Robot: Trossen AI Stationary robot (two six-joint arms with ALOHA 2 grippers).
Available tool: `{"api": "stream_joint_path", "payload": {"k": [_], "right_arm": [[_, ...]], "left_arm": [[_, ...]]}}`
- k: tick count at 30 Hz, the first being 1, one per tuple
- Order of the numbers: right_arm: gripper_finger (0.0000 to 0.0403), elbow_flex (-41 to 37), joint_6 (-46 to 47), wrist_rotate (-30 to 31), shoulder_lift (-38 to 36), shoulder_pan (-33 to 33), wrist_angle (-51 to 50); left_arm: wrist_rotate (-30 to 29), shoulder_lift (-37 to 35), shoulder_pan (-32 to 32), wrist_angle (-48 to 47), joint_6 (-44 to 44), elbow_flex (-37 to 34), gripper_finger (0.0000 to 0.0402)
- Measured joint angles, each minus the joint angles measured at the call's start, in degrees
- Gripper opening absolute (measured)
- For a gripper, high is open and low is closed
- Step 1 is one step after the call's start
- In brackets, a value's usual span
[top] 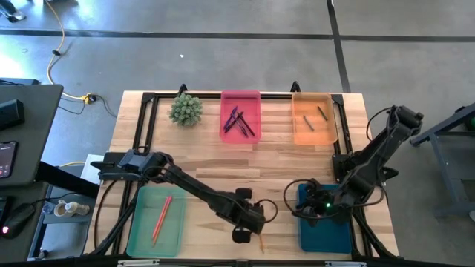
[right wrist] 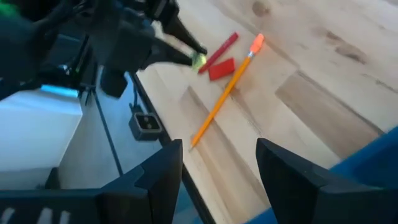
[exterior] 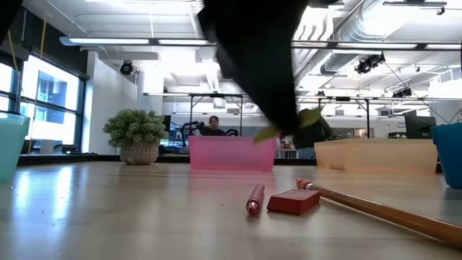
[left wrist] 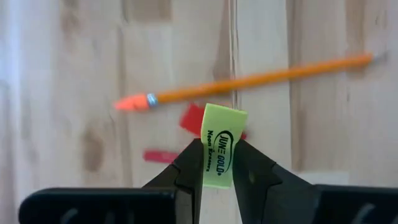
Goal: Sort crayons/erasers/pens/pencils in bins
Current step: Put the light green eraser into the blue bin
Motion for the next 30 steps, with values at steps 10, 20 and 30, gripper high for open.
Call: {"api": "stream_joint_path", "payload": {"k": [10,20,30], "right_arm": [[0.0197,0.0,1.6,7.62,2.66,-0.02,2.85],[0.0197,0.02,1.49,7.2,2.65,-3.41,4.53],[0.0197,0.02,1.49,4.01,2.65,-8.16,7.35]], "left_arm": [[-8.32,-0.12,1.15,0.47,0.95,5.73,0.0051],[-13.8,-0.28,1.9,4.1,7.23,10.78,0.0051],[-17.87,-0.28,1.9,5.9,14.06,12.06,0.0051]]}}
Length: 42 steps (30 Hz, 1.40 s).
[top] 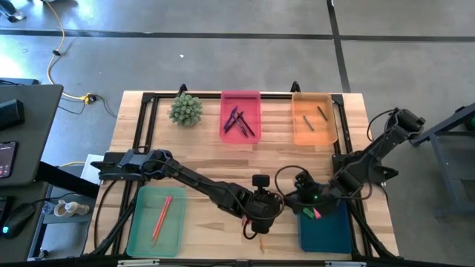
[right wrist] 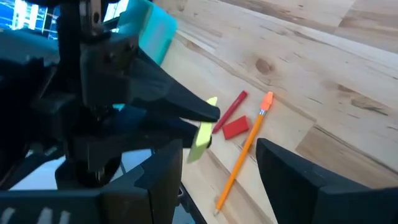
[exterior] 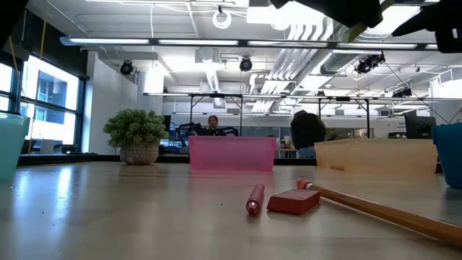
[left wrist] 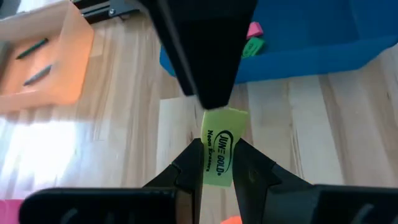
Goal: Sort crayons/erasers/pens/pencils in bins
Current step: Put the light green eraser into the blue bin
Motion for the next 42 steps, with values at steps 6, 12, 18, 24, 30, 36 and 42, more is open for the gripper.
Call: {"api": "stream_joint_path", "payload": {"k": [6,12,18,24,30,36,42], "right_arm": [[0.0197,0.0,-0.01,-2.73,0.0,-2.16,0.42],[0.0197,0.0,-0.02,-4.24,-0.02,-3.1,0.67],[0.0173,0.0,0.07,-4.07,-0.04,-3.1,0.61],[0.0102,0.07,-0.16,-4.05,-0.07,-3.1,0.16],[0.0037,0.15,-0.46,-4.05,-0.09,-3.1,0.23],[0.0007,0.15,-0.29,-4.05,-0.11,-3.1,0.09],[0.0004,0.15,-0.06,-4.08,-0.09,-3.1,-0.26]], "left_arm": [[-1.42,0.0,0.07,1.22,0.19,-0.02,0.0051],[-2.63,0.0,0.64,2.96,-0.26,-0.02,0.0051],[-2.63,0.0,0.7,2.95,-0.27,-0.02,0.0051],[-2.61,0.0,0.7,2.95,-0.25,-0.02,0.0051],[-2.63,0.0,0.72,2.93,-0.25,-0.07,0.0051],[-2.6,0.02,0.7,2.91,-0.25,-0.09,0.0055],[-2.51,0.02,0.7,2.91,-0.25,-0.09,0.0085]]}}
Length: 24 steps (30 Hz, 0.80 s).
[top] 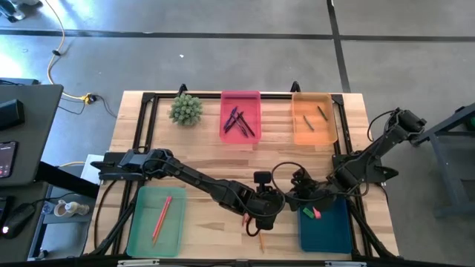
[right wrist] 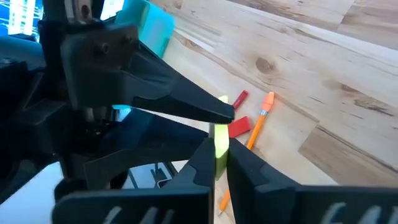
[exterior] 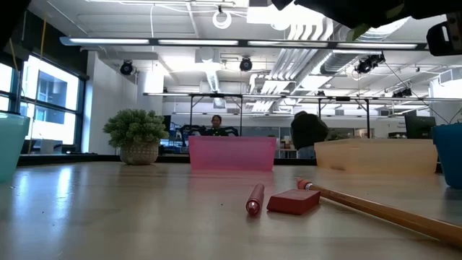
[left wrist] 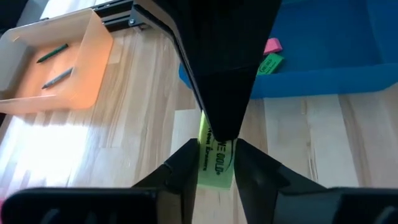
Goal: Sort crayons/erasers/pens/pencils in bins
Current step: Put the light green eraser into the blue bin
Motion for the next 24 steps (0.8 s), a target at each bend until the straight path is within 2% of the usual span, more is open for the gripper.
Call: {"api": "stream_joint_path", "payload": {"k": [8,13,24], "right_arm": [[0.0003,-0.17,0.0,-0.39,0.04,0.02,-4.39],[0.0003,-0.17,0.02,-2.7,-0.84,0.14,-9.46],[0.0003,-0.17,0.02,-3.28,-7.51,4.15,-20.82]], "left_arm": [[4.69,0.0,-0.07,0.15,-0.2,0.0,0.015],[3.13,0.0,-0.07,-3.39,-1.7,0.0,0.0182],[3.07,-2.33,0.31,-20.14,-10.53,0.07,0.0174]]}}
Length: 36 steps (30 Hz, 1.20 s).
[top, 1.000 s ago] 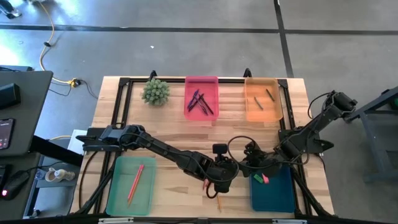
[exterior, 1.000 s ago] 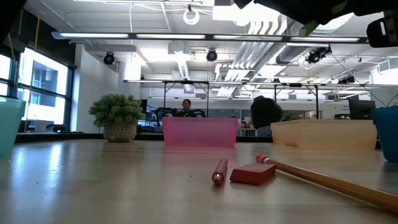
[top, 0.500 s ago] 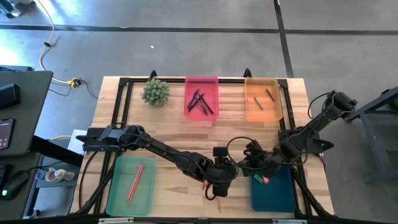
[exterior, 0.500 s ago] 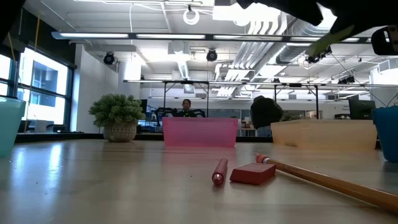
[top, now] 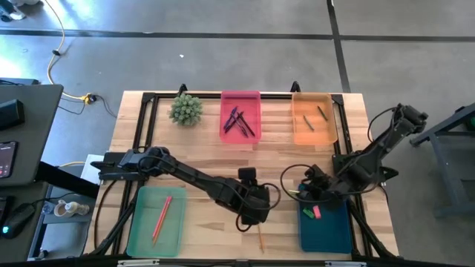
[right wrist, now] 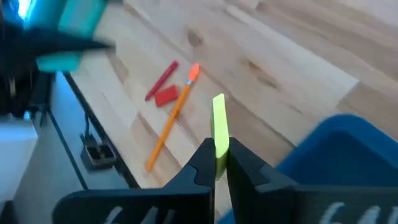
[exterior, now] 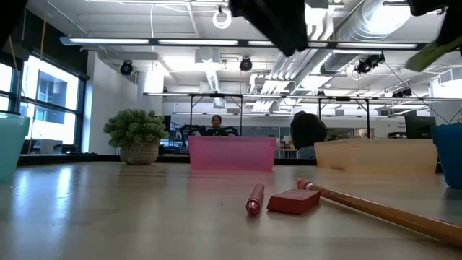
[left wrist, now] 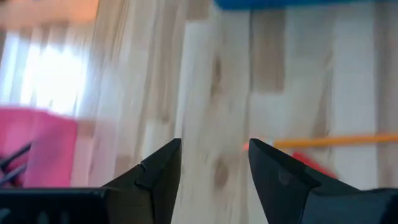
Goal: Sort crayons/erasers/pens/pencils in bins
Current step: Put the light green eraser into the blue bin
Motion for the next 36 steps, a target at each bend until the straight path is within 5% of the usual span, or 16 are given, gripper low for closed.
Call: {"api": "stream_joint_path", "payload": {"k": [12,29,36], "right_arm": [[0.0003,0.0,0.2,-15.54,-5.12,3.28,-16.49],[0.0004,-0.02,4.44,-17.21,8.68,5.94,-15.96],[0.0005,-0.02,7.76,-21.68,12.14,6.68,-15.72]], "left_arm": [[-0.85,-1.81,-1.21,-27.67,-11.83,-0.1,0.0157],[-3.56,-12.52,-0.99,-26.21,-18.56,-11.63,0.0122],[-2.5,-20.24,-1.11,-11.12,-24.46,-25.38,0.01]]}}
